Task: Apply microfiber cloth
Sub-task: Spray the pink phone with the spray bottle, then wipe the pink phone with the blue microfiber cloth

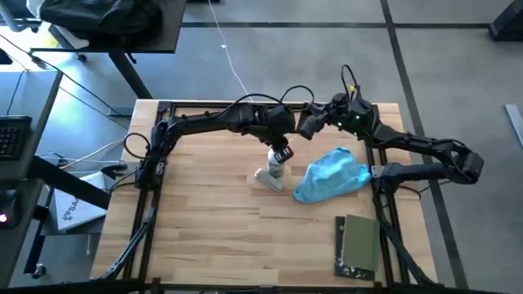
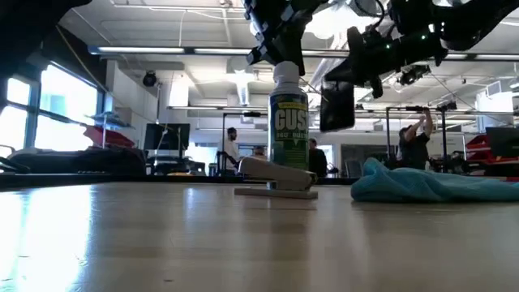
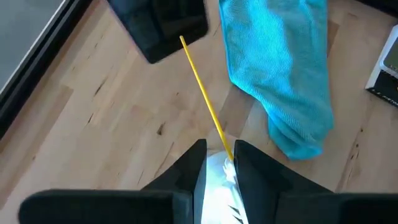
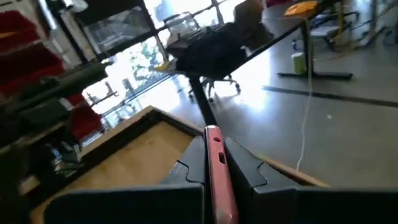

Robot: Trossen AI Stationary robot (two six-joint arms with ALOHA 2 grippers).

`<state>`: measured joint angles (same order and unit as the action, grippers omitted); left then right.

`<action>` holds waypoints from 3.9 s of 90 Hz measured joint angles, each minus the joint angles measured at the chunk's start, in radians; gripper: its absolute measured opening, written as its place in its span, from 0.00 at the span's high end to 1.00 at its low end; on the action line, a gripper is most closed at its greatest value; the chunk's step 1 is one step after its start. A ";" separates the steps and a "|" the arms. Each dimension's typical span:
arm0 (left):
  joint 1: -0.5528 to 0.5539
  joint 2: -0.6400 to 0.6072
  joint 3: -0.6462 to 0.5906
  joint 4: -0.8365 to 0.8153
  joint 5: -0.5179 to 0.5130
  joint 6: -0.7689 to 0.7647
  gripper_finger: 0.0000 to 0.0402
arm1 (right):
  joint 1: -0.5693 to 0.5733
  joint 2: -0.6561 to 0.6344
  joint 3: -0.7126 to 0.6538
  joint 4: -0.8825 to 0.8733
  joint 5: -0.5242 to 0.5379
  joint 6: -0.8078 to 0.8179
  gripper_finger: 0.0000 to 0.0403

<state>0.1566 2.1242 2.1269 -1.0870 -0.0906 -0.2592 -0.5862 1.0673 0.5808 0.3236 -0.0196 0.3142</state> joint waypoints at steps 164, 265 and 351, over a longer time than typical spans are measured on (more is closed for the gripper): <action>-0.059 -0.236 0.011 0.040 -0.245 0.028 0.85 | 0.215 -0.348 0.000 -0.410 0.198 -0.015 1.00; -0.321 -0.246 -0.805 0.704 -0.446 -0.291 1.00 | 0.865 -0.333 0.000 -0.586 0.644 0.133 1.00; -0.002 -0.225 -1.066 1.447 -0.081 0.173 1.00 | 0.776 -0.305 -0.001 -0.572 0.644 -0.053 0.99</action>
<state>0.1549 1.8988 1.0611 0.3599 -0.1712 -0.0857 0.1899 0.7624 0.5800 -0.2484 0.6244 0.2612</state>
